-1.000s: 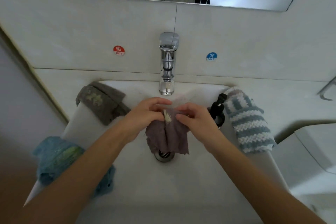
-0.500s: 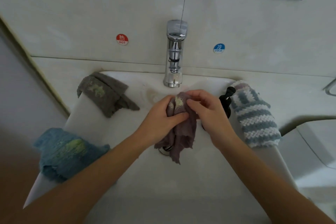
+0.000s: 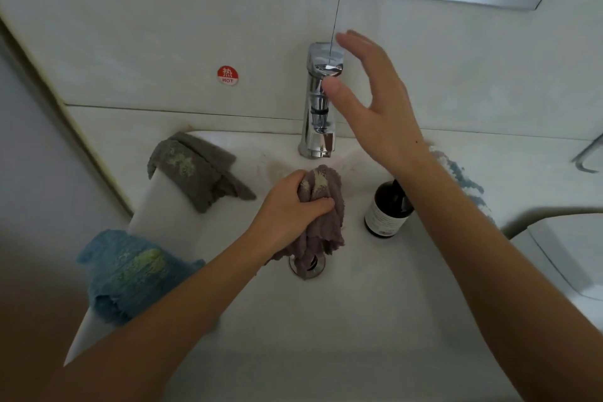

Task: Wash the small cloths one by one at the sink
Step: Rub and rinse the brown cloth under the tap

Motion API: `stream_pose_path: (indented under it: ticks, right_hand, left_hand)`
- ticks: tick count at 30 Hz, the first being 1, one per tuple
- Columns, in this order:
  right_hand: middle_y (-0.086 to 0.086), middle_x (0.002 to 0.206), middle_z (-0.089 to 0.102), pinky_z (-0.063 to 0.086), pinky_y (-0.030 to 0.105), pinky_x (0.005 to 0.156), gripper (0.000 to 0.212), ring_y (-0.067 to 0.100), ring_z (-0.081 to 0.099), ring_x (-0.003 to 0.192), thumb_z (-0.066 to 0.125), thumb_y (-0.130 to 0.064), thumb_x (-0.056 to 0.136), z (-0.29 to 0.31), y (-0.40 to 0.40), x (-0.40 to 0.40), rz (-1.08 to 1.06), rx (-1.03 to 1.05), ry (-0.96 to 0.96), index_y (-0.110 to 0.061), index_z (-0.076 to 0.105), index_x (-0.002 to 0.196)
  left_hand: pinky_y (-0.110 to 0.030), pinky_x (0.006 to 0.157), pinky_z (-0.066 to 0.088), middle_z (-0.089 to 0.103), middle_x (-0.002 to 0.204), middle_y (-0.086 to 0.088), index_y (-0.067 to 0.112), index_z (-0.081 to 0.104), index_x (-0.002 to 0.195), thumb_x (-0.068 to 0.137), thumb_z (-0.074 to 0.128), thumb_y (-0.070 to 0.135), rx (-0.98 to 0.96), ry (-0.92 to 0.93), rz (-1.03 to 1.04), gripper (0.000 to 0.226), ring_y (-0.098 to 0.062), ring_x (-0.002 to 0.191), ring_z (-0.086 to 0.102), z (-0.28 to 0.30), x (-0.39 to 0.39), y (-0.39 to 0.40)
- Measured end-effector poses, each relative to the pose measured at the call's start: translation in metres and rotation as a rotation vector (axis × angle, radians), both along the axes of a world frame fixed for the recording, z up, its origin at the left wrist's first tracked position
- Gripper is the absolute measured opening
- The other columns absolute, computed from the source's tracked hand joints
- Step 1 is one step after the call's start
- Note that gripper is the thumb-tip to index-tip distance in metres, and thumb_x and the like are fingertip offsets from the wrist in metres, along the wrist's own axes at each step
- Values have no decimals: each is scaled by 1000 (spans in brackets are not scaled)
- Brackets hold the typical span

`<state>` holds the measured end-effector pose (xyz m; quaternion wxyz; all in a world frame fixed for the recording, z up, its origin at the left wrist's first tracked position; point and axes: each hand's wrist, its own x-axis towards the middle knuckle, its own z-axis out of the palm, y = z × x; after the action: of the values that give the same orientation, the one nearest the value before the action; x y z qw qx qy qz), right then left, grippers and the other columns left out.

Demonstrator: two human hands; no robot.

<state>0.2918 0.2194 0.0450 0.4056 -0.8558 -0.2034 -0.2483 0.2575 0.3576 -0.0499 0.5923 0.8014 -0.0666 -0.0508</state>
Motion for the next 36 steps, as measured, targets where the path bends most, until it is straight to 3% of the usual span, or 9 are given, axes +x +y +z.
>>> stream_pose_path:
  ticks: [2,8,15,21,25,36]
  right_hand:
    - [-3,144,48,30,27,113,58,14,40,136,48,-51,92,4,1,12,60,-72,18,-19,49,140]
    - [-11,128,52,33,17,107,49,12,50,125,46,-43,95,1,-7,32,100,-167,-150,-10,60,129]
    - [-12,115,59,43,30,102,48,8,55,111,45,-43,94,1,1,32,58,-65,-182,-9,66,120]
    - [-9,103,63,43,17,87,49,6,57,99,40,-45,94,7,10,35,21,40,-148,-10,69,111]
    - [-9,99,63,41,11,83,50,5,57,97,39,-46,93,9,11,36,23,55,-128,-10,69,110]
    - [-12,102,63,43,15,86,51,4,57,99,38,-50,92,9,10,34,9,51,-100,-15,69,111]
  left_hand:
    - [-28,79,56,68,92,1,16,63,100,84,71,20,-10,19,13,19,-12,85,66,1,0,2]
    - [-31,80,56,69,94,0,17,64,102,84,71,21,-16,41,25,20,-14,87,67,2,2,4]
    - [-26,77,54,66,96,1,19,62,101,83,71,24,66,-14,39,20,-11,86,64,0,4,7]
    - [-28,77,54,65,93,3,23,60,96,83,72,25,102,-33,9,17,-10,84,63,0,3,6]
    - [-27,74,52,65,86,6,29,58,88,82,72,24,110,-43,-23,16,-8,80,63,0,2,6]
    - [-37,79,56,67,83,4,25,60,86,82,71,24,145,-4,-73,13,-13,79,65,3,-1,6]
